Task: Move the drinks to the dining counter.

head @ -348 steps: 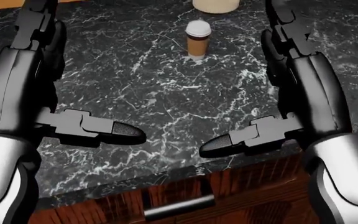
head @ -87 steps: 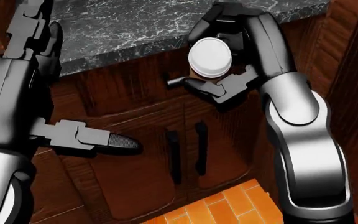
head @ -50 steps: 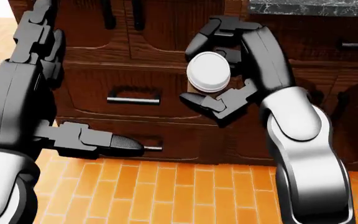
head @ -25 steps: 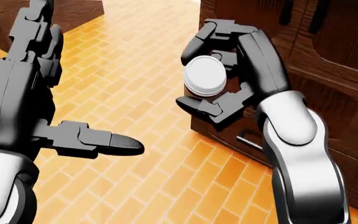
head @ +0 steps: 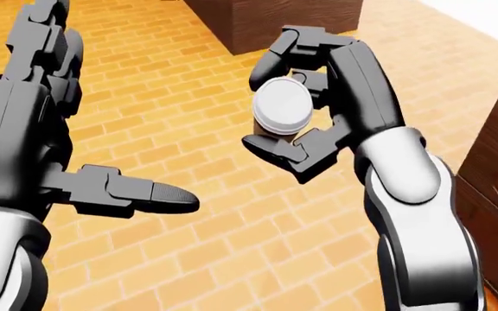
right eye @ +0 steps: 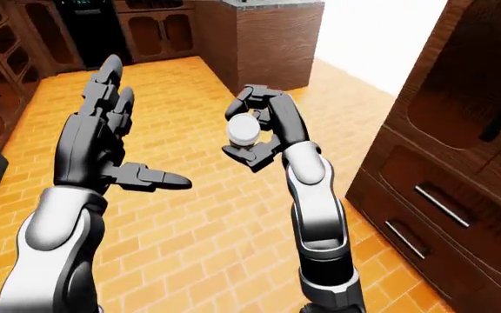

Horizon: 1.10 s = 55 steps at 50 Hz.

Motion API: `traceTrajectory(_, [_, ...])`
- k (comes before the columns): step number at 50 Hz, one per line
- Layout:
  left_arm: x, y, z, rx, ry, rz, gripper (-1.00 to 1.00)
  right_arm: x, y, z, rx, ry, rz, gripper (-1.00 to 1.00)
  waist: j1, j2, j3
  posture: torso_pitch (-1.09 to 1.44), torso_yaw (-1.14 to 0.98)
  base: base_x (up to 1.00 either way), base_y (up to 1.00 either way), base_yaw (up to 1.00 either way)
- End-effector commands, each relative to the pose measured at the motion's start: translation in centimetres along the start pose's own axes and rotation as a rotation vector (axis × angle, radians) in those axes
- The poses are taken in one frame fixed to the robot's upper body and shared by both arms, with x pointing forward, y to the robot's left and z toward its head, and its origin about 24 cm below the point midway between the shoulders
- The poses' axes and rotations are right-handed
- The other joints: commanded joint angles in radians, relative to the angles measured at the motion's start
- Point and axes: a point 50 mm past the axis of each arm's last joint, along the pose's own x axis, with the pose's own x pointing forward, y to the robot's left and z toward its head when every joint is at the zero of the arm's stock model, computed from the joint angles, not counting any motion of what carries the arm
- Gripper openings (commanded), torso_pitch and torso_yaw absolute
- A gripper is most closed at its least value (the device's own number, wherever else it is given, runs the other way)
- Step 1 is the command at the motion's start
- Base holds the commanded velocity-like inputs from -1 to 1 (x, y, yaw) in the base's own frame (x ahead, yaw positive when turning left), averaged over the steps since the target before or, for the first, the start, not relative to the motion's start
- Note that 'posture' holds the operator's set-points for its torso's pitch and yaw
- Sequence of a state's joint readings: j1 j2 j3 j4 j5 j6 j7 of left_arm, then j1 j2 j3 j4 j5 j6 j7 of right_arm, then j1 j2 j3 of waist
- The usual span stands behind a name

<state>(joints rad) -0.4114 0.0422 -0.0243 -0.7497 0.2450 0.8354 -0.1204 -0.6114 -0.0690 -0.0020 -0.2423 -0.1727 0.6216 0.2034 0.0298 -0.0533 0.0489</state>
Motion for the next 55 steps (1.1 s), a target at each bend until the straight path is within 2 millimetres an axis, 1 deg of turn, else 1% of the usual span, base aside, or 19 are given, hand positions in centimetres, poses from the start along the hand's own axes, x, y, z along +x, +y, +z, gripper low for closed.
traceTrajectory(1, [0.0, -0.1, 1.0, 0.001, -0.067, -0.001, 1.00, -0.1, -0.5, 1.6, -0.011, -0.081, -0.024, -1.00, -0.029, -0.020, -0.020, 0.00, 0.00, 0.42, 1.00, 0.00])
traceTrajectory(2, [0.0, 0.0, 1.0, 0.000, -0.066, -0.001, 1.00, -0.1, -0.4, 1.6, -0.011, -0.080, -0.021, -1.00, -0.054, -0.089, 0.001, 0.00, 0.00, 0.45, 1.00, 0.00])
traceTrajectory(3, [-0.1, 0.0, 1.0, 0.000, -0.066, 0.000, 1.00, -0.1, -0.3, 1.5, -0.008, -0.080, -0.015, -1.00, -0.037, -0.075, 0.040, 0.00, 0.00, 0.54, 0.95, 0.00])
traceTrajectory(6, [-0.1, 0.1, 0.9, -0.001, -0.066, 0.001, 1.00, -0.1, -0.2, 1.6, -0.008, -0.081, -0.010, -1.00, -0.027, -0.039, -0.003, 0.00, 0.00, 0.68, 0.81, 0.00])
traceTrajectory(17, [-0.1, 0.0, 1.1, -0.002, -0.068, -0.005, 1.00, -0.1, -0.5, 1.7, -0.003, -0.087, -0.016, -1.00, -0.089, 0.075, -0.037, 0.00, 0.00, 0.86, 0.56, 0.00])
traceTrajectory(20, [0.0, -0.1, 1.1, 0.000, -0.068, -0.008, 1.00, -0.1, -0.7, 1.6, 0.004, -0.089, -0.023, -1.00, -0.084, 0.175, -0.040, 0.00, 0.00, 0.98, 0.21, 0.00])
traceTrajectory(21, [0.0, -0.1, 1.1, 0.001, -0.068, -0.008, 1.00, -0.1, -0.7, 1.6, 0.005, -0.089, -0.023, -1.00, -0.085, 0.144, -0.002, 0.00, 0.00, 1.00, 0.00, 0.00])
traceTrajectory(24, [-0.1, -0.1, 1.2, 0.003, -0.070, -0.009, 1.00, -0.3, -0.8, 1.6, 0.005, -0.088, -0.026, -1.00, -0.080, 0.146, -0.033, 0.00, 0.00, 1.00, 0.00, 0.00])
traceTrajectory(28, [-0.1, -0.2, 1.2, 0.002, -0.070, -0.007, 1.00, -0.3, -0.7, 1.8, 0.001, -0.092, -0.024, -1.00, -0.074, 0.131, -0.013, 0.00, 0.00, 1.00, 0.00, 0.00])
traceTrajectory(32, [-0.1, -0.1, 1.1, 0.002, -0.069, -0.006, 1.00, -0.3, -0.7, 1.6, 0.002, -0.093, -0.024, -1.00, -0.068, 0.121, -0.038, 0.00, 0.00, 1.00, 0.00, 0.00])
traceTrajectory(35, [-0.1, -0.1, 1.0, 0.002, -0.068, -0.005, 1.00, -0.3, -0.6, 1.5, 0.002, -0.093, -0.023, -1.00, -0.096, 0.051, -0.046, 0.00, 0.00, 1.00, 0.00, 0.00])
traceTrajectory(38, [-0.1, -0.1, 1.0, 0.003, -0.068, -0.004, 1.00, -0.4, -0.7, 1.5, 0.010, -0.093, -0.026, -1.00, -0.096, 0.059, 0.008, 0.00, 0.00, 1.00, 0.00, 0.00])
traceTrajectory(40, [-0.1, -0.1, 1.0, 0.003, -0.067, -0.005, 1.00, -0.4, -0.8, 1.5, 0.014, -0.094, -0.029, -1.00, -0.091, 0.028, -0.041, 0.00, 0.00, 1.00, 0.00, 0.00])
traceTrajectory(43, [-0.1, -0.1, 1.0, 0.003, -0.068, -0.005, 1.00, -0.5, -0.9, 1.6, 0.016, -0.097, -0.034, -1.00, -0.071, -0.003, -0.026, 0.00, 0.00, 1.00, -0.01, 0.00])
traceTrajectory(47, [0.0, -0.1, 1.0, 0.004, -0.068, -0.004, 1.00, -0.5, -1.3, 1.8, 0.016, -0.103, -0.046, -1.00, -0.064, 0.011, -0.049, 0.00, 0.00, 0.93, -0.04, 0.00])
traceTrajectory(49, [-0.1, -0.2, 1.1, 0.006, -0.070, -0.006, 1.00, -0.6, -1.4, 1.9, 0.015, -0.104, -0.050, -1.00, -0.047, 0.092, -0.051, 0.00, 0.00, 0.89, -0.05, 0.00])
traceTrajectory(50, [0.0, -0.2, 1.1, 0.006, -0.070, -0.006, 1.00, -0.7, -1.4, 1.9, 0.013, -0.104, -0.053, -1.00, -0.046, 0.106, -0.048, 0.00, 0.00, 0.88, -0.09, 0.00])
traceTrajectory(51, [0.0, -0.2, 1.1, 0.006, -0.070, -0.005, 1.00, -0.7, -1.4, 1.9, 0.013, -0.104, -0.054, -1.00, -0.043, 0.086, -0.004, 0.00, 0.00, 0.88, -0.16, 0.00])
traceTrajectory(55, [0.0, -0.2, 1.3, 0.008, -0.072, -0.006, 1.00, -0.8, -1.6, 2.1, 0.024, -0.106, -0.057, -1.00, -0.037, 0.116, -0.032, 0.00, 0.00, 0.88, -0.45, 0.00])
